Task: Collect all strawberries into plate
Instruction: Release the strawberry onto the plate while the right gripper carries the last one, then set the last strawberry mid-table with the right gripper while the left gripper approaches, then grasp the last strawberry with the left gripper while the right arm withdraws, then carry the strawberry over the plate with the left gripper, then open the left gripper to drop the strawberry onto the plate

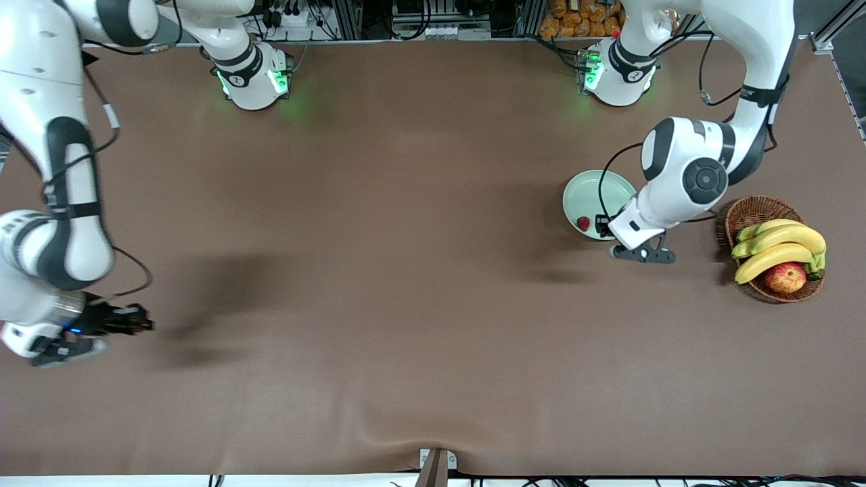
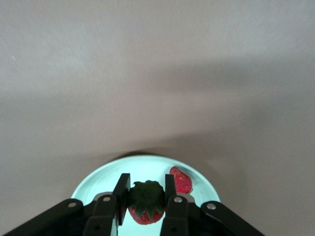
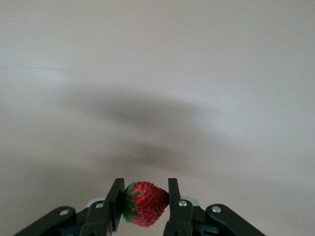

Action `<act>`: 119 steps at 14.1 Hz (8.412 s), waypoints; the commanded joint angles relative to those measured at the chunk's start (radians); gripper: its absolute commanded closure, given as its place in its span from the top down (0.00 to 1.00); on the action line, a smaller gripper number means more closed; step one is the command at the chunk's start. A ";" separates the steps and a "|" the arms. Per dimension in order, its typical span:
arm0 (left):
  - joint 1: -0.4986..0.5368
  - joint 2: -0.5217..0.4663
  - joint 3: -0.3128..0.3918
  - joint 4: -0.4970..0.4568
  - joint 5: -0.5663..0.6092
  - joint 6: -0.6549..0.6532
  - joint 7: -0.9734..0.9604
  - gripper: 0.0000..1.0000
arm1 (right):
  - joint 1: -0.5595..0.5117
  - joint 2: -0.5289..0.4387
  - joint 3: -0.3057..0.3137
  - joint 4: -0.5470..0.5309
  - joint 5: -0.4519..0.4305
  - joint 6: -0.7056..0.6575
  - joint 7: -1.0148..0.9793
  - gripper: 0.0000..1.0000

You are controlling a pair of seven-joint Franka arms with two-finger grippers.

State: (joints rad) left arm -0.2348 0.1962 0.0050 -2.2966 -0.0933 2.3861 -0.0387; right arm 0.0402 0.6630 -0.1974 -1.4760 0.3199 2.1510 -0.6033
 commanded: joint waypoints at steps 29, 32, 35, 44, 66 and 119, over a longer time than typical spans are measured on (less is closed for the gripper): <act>-0.034 0.104 -0.023 0.223 0.003 0.087 -0.003 1.00 | 0.876 0.437 -0.014 0.336 0.007 0.556 0.991 0.41; -0.041 0.117 -0.078 0.262 -0.014 0.087 -0.073 1.00 | 0.882 0.454 -0.020 0.324 -0.011 0.593 0.984 1.00; -0.043 0.138 -0.100 0.304 -0.014 0.087 -0.090 1.00 | 0.870 0.396 -0.023 0.272 -0.038 0.586 0.985 1.00; -0.113 0.218 -0.114 0.437 -0.016 0.093 -0.142 1.00 | 0.750 0.009 -0.068 -0.022 -0.038 0.364 0.932 1.00; -0.296 0.585 -0.111 0.583 0.000 0.568 -0.213 0.81 | 0.011 -0.730 0.142 -0.162 -0.361 -0.617 0.530 1.00; 0.106 -0.069 -0.112 -0.106 0.007 0.036 0.060 1.00 | -0.009 -0.686 0.139 -0.037 -0.292 -0.757 0.672 1.00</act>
State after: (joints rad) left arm -0.1359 0.1363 -0.1004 -2.4443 -0.0980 2.4459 0.0387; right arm 0.0244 -0.0246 -0.0575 -1.5249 0.0259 1.4087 0.0510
